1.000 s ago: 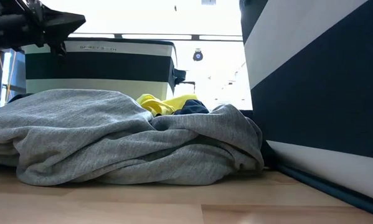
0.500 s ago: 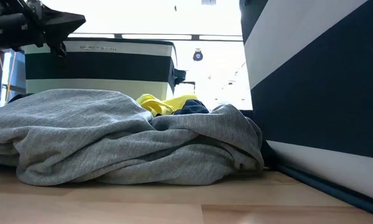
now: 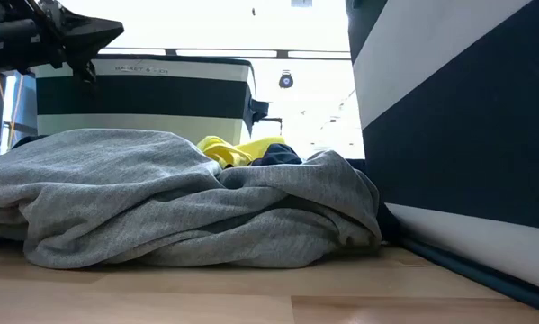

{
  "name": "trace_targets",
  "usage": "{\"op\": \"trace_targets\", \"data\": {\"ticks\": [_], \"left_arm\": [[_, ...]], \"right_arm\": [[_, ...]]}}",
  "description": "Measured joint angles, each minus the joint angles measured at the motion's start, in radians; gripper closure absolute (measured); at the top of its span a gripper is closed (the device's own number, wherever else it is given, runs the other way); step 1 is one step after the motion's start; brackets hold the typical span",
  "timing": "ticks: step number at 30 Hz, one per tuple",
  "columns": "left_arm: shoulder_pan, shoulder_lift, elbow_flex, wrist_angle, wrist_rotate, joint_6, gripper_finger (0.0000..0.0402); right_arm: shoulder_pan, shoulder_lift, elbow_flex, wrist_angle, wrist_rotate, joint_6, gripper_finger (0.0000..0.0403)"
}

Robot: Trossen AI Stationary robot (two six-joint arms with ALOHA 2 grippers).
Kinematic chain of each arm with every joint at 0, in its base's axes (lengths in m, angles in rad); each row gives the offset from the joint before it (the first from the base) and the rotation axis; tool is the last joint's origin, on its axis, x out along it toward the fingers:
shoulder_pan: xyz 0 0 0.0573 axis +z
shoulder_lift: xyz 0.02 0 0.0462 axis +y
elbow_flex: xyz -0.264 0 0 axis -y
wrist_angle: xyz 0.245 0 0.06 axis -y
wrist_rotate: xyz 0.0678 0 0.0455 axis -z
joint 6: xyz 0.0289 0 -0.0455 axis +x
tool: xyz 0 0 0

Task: Sort clothes
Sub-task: Put the white cloth into the bottom blue laundry bin, then put the gray boxer shorts into the top blue laundry bin

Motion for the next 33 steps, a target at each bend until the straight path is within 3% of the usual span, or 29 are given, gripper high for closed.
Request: {"op": "trace_targets", "data": {"ticks": [3, 6, 12, 18, 23, 28, 30, 33], "left_arm": [[0.0, 0.0, 0.0, 0.0, 0.0, 0.0, 0.0401], [0.0, 0.0, 0.0, 0.0, 0.0, -0.001, 0.0401], [0.0, 0.0, 0.0, 0.0, 0.0, -0.001, 0.0401], [0.0, 0.0, 0.0, 0.0, 0.0, -0.001, 0.0401], [0.0, 0.0, 0.0, 0.0, 0.0, 0.0, 0.0401], [0.0, 0.0, 0.0, 0.0, 0.0, 0.0, 0.0401], [0.0, 0.0, 0.0, 0.0, 0.0, 0.0, 0.0401], [0.0, 0.0, 0.0, 0.0, 0.0, 0.0, 0.0401]], "right_arm": [[-0.01, -0.007, 0.0, -0.003, -0.069, -0.016, 0.0244], [-0.011, -0.033, 0.06, -0.022, -0.072, -0.013, 0.0211], [-0.011, -0.083, 0.276, -0.198, -0.062, -0.019, 0.0201], [-0.01, -0.103, 0.46, -0.248, 0.083, -0.086, 0.0201], [-0.061, -0.105, 0.553, -0.378, 0.042, -0.107, 0.0178], [-0.139, -0.105, 0.659, -0.377, 0.05, -0.31, 0.0143], [-0.189, -0.105, 0.728, -0.375, 0.091, -0.362, 0.0141], [-0.286, -0.105, 0.853, -0.445, 0.24, -0.465, 0.0142]]}}
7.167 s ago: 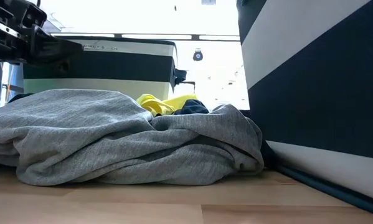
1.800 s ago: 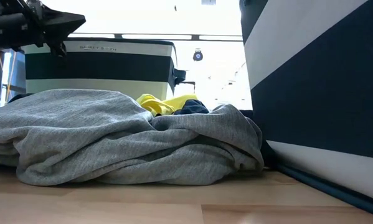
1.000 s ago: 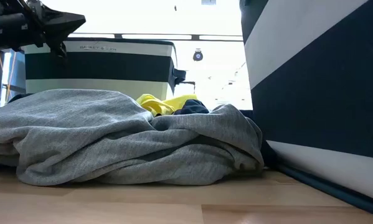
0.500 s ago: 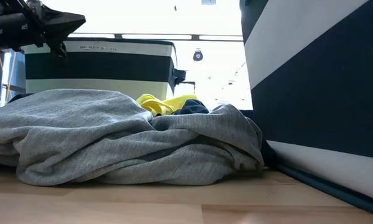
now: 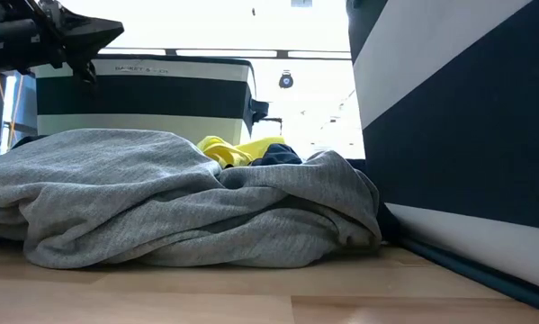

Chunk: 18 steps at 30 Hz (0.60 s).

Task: Sort clothes
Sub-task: Put the gray boxer shorts into the top blue laundry bin

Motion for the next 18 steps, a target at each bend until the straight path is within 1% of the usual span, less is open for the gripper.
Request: {"op": "trace_targets", "data": {"ticks": [3, 5, 7, 8, 10, 11, 15, 18], "left_arm": [[0.0, 0.0, 0.0, 0.0, 0.0, 0.0, 0.0401], [0.0, 0.0, 0.0, 0.0, 0.0, 0.0, 0.0401], [0.0, 0.0, 0.0, 0.0, 0.0, 0.0, 0.0401], [0.0, 0.0, 0.0, 0.0, 0.0, 0.0, 0.0401], [0.0, 0.0, 0.0, 0.0, 0.0, 0.0, 0.0401], [0.0, 0.0, 0.0, 0.0, 0.0, 0.0, 0.0401], [0.0, 0.0, 0.0, 0.001, 0.0, -0.031, 0.0401], [0.0, 0.0, 0.0, 0.002, 0.0, -0.083, 0.0401]], "right_arm": [[-0.118, 0.0, 0.136, -0.142, 0.194, -0.111, 0.0144], [-0.216, -0.001, 0.219, -0.282, 0.305, -0.143, 0.0144], [-0.334, -0.001, 0.277, -0.44, 0.386, -0.147, 0.0144], [-0.397, -0.001, 0.294, -0.508, 0.404, -0.164, 0.0144], [-0.534, -0.001, 0.303, -0.639, 0.4, -0.238, 0.0144], [-0.6, -0.001, 0.293, -0.665, 0.399, -0.284, 0.0144], [-0.824, -0.009, 0.136, -0.552, 0.361, -0.485, 0.0143], [-0.941, 0.026, -0.021, -0.536, 0.323, -0.569, 0.0139]]}}
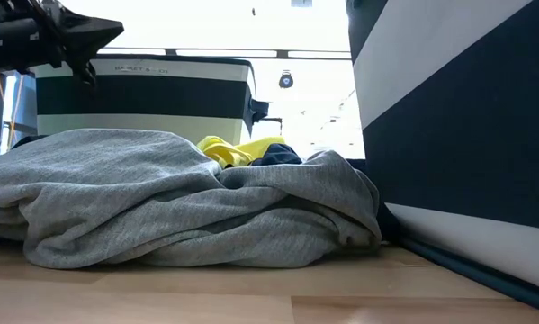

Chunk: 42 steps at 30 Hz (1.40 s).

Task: Sort clothes
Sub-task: Put the gray boxer shorts into the top blue laundry bin

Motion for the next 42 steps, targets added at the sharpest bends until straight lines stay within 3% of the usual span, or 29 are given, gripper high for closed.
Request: {"op": "trace_targets", "data": {"ticks": [10, 23, 30, 36, 42], "left_arm": [[0.0, 0.0, 0.0, -0.001, 0.0, -0.157, 0.0401], [0.0, 0.0, 0.0, -0.001, -0.004, -0.229, 0.0401], [0.0, 0.0, 0.0, -0.001, -0.007, -0.23, 0.0401], [0.0, 0.0, 0.0, -0.002, -0.012, -0.259, 0.0401], [0.0, 0.0, 0.0, -0.001, -0.012, -0.291, 0.0401]], "right_arm": [[-0.203, 0.105, -0.418, 0.185, 0.162, -0.083, 0.0135], [-0.245, 0.208, -0.746, 0.526, 0.144, 0.025, 0.0135], [-0.263, 0.259, -0.865, 0.684, 0.062, 0.032, 0.0143], [-0.276, 0.269, -0.876, 0.751, 0.146, 0.008, 0.0191], [-0.334, 0.273, -0.886, 0.845, 0.126, -0.007, 0.0303]]}}
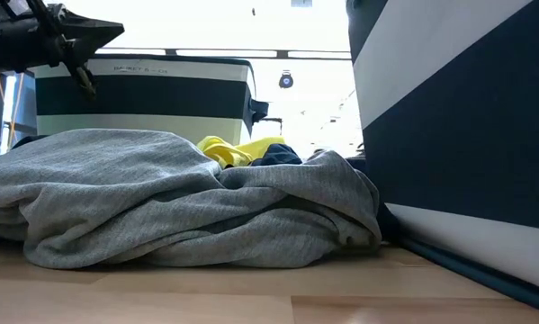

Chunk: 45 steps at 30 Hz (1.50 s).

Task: Sort clothes
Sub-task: Put the gray boxer shorts into the top blue laundry bin

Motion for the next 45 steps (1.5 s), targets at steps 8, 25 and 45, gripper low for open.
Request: {"op": "trace_targets", "data": {"ticks": [8, 25, 45], "left_arm": [[0.0, 0.0, 0.0, 0.008, 0.0, -0.048, 0.0401], [0.0, 0.0, 0.001, 0.153, -0.207, -0.436, 0.0401], [-0.053, 0.417, 0.526, -0.149, -0.184, 0.259, 0.0401]], "right_arm": [[0.007, -0.08, -0.007, -0.034, -0.031, -0.069, 0.0385], [0.293, -0.553, 0.33, -0.307, 0.144, -0.021, 0.0402], [0.59, -0.512, 0.767, -0.271, 0.166, -0.215, 0.0403]]}}
